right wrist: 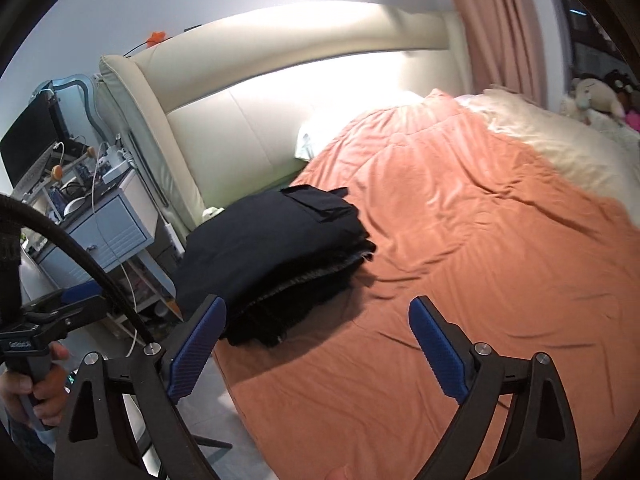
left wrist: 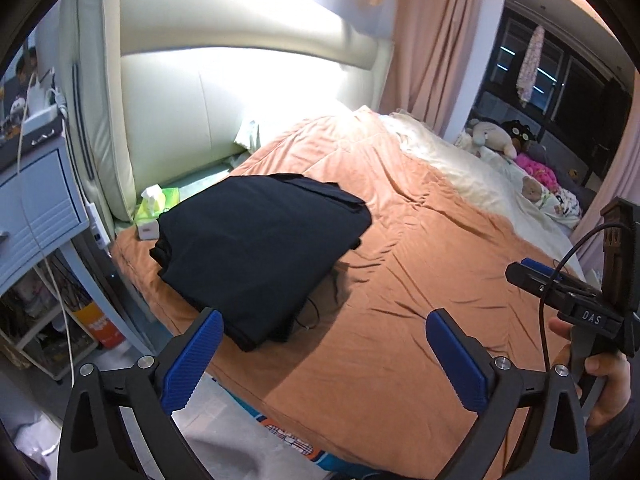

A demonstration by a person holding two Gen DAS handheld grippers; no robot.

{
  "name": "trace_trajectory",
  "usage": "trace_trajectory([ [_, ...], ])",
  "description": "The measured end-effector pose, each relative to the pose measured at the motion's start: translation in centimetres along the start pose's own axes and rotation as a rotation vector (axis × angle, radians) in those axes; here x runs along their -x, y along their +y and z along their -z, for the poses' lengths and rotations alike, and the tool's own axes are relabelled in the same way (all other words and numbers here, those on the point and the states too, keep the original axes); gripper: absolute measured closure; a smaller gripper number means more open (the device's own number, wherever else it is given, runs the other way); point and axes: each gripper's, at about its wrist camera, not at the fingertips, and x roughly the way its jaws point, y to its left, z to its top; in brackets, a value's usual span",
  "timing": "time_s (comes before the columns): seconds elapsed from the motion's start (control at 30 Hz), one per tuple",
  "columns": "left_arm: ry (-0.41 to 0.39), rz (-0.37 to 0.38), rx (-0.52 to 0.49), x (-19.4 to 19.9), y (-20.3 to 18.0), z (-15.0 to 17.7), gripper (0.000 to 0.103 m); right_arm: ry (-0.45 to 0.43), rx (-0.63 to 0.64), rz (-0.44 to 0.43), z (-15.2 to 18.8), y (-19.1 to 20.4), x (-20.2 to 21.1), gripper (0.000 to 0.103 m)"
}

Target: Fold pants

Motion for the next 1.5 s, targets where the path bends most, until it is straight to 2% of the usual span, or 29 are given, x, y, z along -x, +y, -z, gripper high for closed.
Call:
trace_trajectory([
  [0.07, -0.011, 0.002, -0.005, 1.1, -0.7, 0.8, 0.001, -0.010, -0.001, 0.019, 0.8, 0.2, 1.7, 0.007],
  [0.13, -0.019, 0.004, -0.008, 1.9, -1.2, 1.3, 0.001, -0.017, -0.004, 0.030, 1.5, 0.6, 3.4, 0.000],
  [0.37, -0.026, 0.001, -0.031, 4.2, -3.2, 4.4, 0.001, -0.060, -0.022, 0.081, 5.2, 1.3, 9.7, 0.000],
  [0.77, -0.027, 0.013, -0.067, 7.5, -5.7, 9.5, 0.001, -0.084, -0.035, 0.114, 10.6, 2.2, 17.8, 0.000],
  [1.07, -0.049, 0.033, -0.118, 10.7, -6.7, 13.1, 0.001, -0.103, -0.007, 0.193, 15.0, 4.7, 22.5, 0.000],
  [1.5, -0.092, 0.044, -0.191, 14.5, -7.3, 17.4, 0.001, -0.132, -0.059, 0.221, 21.3, 6.7, 28.2, 0.000],
])
